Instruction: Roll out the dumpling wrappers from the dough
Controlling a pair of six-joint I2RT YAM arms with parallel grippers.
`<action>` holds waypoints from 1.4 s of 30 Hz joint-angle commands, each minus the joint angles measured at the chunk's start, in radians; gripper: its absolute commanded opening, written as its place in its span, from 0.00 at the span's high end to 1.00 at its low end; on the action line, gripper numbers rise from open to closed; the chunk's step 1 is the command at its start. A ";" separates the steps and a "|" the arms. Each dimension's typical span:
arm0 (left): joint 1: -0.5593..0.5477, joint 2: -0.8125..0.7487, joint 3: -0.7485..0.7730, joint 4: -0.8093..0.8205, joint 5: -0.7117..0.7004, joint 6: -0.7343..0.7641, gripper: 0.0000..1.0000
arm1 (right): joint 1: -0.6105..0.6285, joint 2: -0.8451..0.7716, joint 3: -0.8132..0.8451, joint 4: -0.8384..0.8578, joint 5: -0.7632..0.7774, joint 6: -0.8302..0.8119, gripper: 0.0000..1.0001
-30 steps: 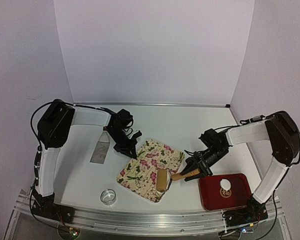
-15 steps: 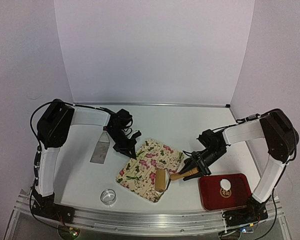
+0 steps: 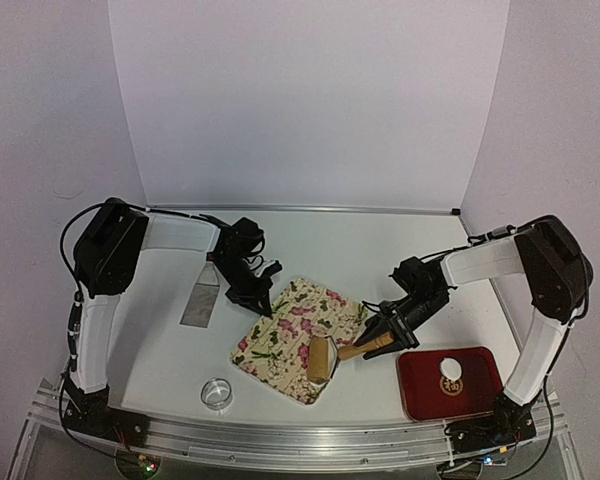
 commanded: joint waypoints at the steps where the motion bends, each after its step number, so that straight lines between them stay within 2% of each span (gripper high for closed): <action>1: 0.021 -0.008 0.007 0.027 -0.090 -0.004 1.00 | 0.050 0.136 -0.064 -0.189 0.586 0.236 1.00; 28: 0.029 -0.008 0.002 0.028 -0.086 0.005 1.00 | 0.085 0.139 -0.044 -0.148 0.607 0.307 1.00; 32: 0.042 -0.009 0.002 0.028 -0.083 -0.013 1.00 | 0.106 0.151 0.107 -0.153 0.632 0.272 1.00; 39: 0.076 -0.021 -0.007 0.040 -0.076 -0.067 1.00 | 0.218 0.241 0.590 -0.196 0.640 0.073 1.00; 42: 0.085 -0.025 -0.007 0.042 -0.075 -0.086 1.00 | 0.237 0.235 0.672 -0.200 0.628 0.046 1.00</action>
